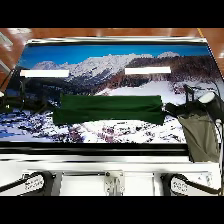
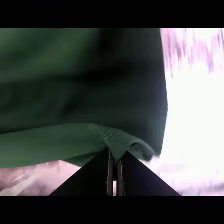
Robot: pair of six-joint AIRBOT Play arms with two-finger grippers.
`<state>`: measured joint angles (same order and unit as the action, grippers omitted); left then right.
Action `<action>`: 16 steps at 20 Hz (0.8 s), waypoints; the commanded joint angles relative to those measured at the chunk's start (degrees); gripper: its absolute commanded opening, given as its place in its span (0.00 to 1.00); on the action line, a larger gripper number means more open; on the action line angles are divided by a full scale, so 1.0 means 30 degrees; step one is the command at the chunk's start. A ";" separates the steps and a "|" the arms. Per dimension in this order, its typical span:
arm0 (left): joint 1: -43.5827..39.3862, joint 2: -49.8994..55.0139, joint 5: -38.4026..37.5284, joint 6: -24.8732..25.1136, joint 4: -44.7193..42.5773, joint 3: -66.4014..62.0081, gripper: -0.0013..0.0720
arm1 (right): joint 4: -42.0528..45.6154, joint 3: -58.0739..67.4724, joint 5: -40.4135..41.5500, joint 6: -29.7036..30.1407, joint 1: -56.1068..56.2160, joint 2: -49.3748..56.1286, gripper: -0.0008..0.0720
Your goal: Fold the shirts.
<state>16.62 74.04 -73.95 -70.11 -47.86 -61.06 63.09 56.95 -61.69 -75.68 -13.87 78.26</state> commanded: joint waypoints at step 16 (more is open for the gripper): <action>-0.0408 1.0397 -0.1144 -0.2390 0.1399 -0.7053 0.88 | 0.2018 0.6652 0.2681 -0.1756 0.1945 0.6630 0.92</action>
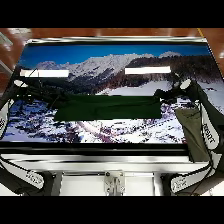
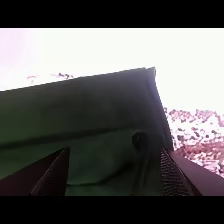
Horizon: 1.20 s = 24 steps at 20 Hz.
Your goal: Fold the shirts.
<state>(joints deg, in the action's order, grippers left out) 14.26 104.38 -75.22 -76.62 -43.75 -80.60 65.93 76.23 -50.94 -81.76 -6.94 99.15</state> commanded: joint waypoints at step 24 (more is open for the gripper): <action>-1.2968 -0.2659 0.8823 -0.1217 0.0102 0.0073 0.07 | -0.7468 0.0226 -0.7431 0.2200 -0.1304 -0.5399 0.10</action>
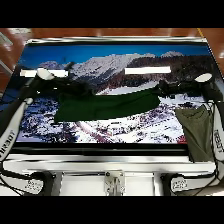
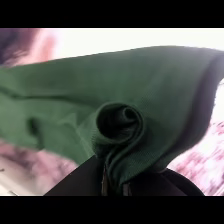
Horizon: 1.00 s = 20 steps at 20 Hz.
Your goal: Fold the shirts.
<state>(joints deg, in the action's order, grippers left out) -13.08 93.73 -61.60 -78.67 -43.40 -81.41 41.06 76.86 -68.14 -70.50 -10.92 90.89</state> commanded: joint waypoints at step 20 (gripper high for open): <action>-0.1953 -0.1035 0.6368 -0.1668 -0.2528 -0.1851 0.06 | 0.4233 0.0015 0.1508 -0.7060 0.7351 -0.8400 0.10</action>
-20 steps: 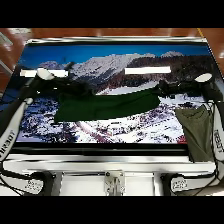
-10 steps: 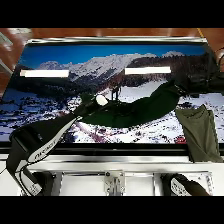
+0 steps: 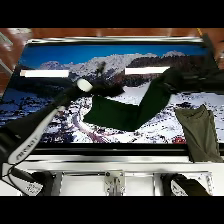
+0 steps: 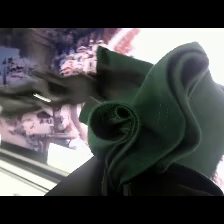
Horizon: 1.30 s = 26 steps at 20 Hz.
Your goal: Fold the shirts.
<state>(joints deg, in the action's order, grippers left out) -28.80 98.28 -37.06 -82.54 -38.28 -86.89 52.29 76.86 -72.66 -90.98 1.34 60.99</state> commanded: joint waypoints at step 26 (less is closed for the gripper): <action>1.3435 -1.4251 -0.9041 -0.0153 -0.9763 0.2426 0.07 | 0.2127 -0.4328 0.0328 0.2047 -0.0051 0.9901 0.94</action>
<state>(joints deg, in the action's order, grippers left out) 12.53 55.57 -64.05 -82.98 -67.75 -79.88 56.64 70.43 -73.65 -83.96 5.04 91.48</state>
